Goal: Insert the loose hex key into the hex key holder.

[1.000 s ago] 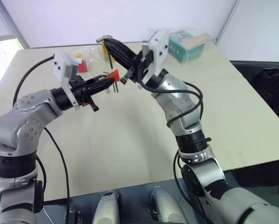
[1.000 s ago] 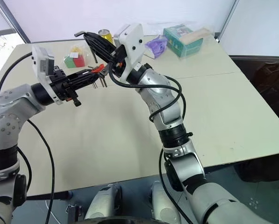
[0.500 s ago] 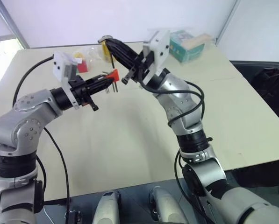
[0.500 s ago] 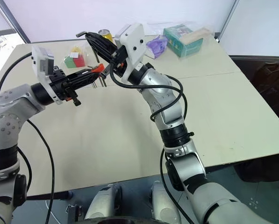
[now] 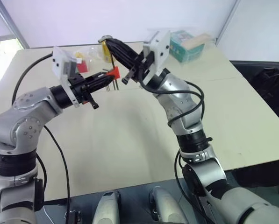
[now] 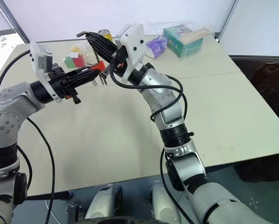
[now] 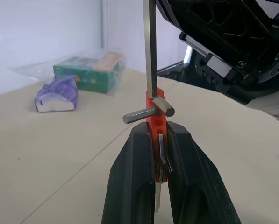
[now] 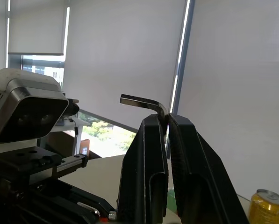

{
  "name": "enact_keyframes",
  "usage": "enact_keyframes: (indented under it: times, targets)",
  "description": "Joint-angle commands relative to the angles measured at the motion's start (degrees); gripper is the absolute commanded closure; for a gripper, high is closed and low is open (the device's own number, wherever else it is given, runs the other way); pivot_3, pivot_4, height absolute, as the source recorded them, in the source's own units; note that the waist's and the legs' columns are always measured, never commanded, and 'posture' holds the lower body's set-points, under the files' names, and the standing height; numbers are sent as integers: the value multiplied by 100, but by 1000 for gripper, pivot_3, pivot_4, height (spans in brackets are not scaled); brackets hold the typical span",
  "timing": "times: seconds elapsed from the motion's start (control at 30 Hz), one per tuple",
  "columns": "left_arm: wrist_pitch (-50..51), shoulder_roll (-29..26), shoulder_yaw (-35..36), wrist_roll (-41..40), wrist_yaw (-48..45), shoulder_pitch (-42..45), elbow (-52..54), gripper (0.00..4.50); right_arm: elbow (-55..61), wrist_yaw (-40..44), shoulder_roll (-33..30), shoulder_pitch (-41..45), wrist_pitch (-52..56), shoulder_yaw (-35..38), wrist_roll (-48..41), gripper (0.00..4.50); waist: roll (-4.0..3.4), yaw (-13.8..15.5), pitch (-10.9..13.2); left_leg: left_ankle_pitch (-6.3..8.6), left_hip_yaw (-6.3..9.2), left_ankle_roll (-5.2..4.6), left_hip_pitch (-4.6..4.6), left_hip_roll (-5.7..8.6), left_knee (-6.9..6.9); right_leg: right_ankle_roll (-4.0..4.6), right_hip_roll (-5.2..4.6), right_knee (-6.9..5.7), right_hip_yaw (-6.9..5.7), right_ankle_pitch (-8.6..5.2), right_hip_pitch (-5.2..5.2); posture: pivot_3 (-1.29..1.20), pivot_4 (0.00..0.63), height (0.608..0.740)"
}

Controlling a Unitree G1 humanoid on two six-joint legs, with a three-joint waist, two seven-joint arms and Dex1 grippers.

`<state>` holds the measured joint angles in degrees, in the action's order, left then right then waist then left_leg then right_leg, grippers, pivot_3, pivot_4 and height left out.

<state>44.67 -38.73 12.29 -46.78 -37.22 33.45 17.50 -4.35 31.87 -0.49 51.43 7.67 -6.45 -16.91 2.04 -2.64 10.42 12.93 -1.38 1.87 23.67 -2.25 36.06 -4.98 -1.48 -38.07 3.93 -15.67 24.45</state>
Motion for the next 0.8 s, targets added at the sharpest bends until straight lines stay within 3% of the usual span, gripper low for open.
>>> enact_keyframes:
  times: [0.03,0.8]
  targets:
    - [-38,-73,181,-70,-8,101,112,4500,37,-16,6,37,-138,38,36,4457,0,1,0,0,0,0,0,0,0,0,0,0,0,0,0,0,150,740]
    - [-118,-33,169,-6,78,177,18,4500,90,20,-66,16,-129,23,32,4457,0,3,0,0,0,0,0,0,0,0,0,0,0,0,0,0,150,740]
